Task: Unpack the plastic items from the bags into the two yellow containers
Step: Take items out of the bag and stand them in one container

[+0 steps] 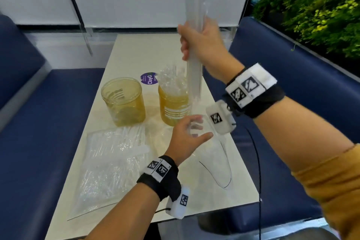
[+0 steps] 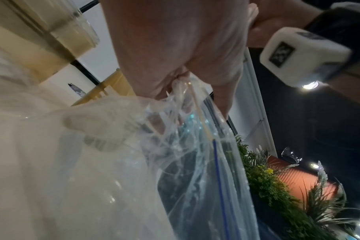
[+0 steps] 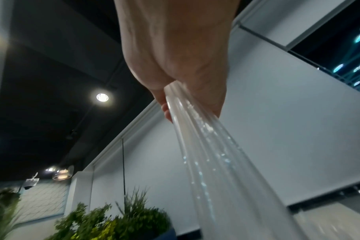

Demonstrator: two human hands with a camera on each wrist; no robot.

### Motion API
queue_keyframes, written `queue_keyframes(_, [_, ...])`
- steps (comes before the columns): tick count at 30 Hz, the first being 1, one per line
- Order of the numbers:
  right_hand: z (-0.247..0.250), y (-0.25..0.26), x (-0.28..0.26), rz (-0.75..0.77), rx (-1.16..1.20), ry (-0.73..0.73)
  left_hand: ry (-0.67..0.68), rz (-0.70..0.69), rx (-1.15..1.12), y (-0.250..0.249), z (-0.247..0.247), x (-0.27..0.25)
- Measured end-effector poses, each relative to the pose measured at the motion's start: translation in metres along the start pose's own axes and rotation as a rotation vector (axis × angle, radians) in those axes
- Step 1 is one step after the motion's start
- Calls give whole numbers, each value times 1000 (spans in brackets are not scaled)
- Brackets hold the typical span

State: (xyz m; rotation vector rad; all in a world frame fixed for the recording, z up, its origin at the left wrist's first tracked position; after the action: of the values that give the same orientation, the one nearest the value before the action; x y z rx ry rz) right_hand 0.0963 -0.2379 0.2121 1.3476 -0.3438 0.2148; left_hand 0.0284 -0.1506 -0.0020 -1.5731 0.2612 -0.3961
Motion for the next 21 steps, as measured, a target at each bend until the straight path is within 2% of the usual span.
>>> queue_keyframes(3, [0, 6, 37, 93, 75, -84, 17, 14, 5, 4, 2, -2])
queue_keyframes(7, [-11, -16, 72, 131, 91, -81, 34, 32, 0, 6, 9, -1])
queue_keyframes(14, [-27, -99, 85, -58, -32, -28, 88, 59, -44, 10, 14, -5])
queue_keyframes(17, [-28, -120, 83, -125, -28, -28, 91, 61, -52, 12, 16, -6])
queue_keyframes(21, [-30, -140, 78, -200, -66, 60, 88, 76, -69, 14, 16, -4])
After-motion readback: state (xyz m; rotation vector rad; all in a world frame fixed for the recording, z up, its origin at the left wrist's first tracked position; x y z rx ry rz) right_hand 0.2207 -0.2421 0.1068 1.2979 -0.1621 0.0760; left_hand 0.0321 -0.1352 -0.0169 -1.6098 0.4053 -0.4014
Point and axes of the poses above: each hand's wrist, its own x-axis towards the middle knuckle, its own z-axis out of the back of the hand, y = z × x, the point moved 1 cm from there along x, towards the middle knuckle, and after that the axes turned 4 degrees about y, right-handed, at the moved point
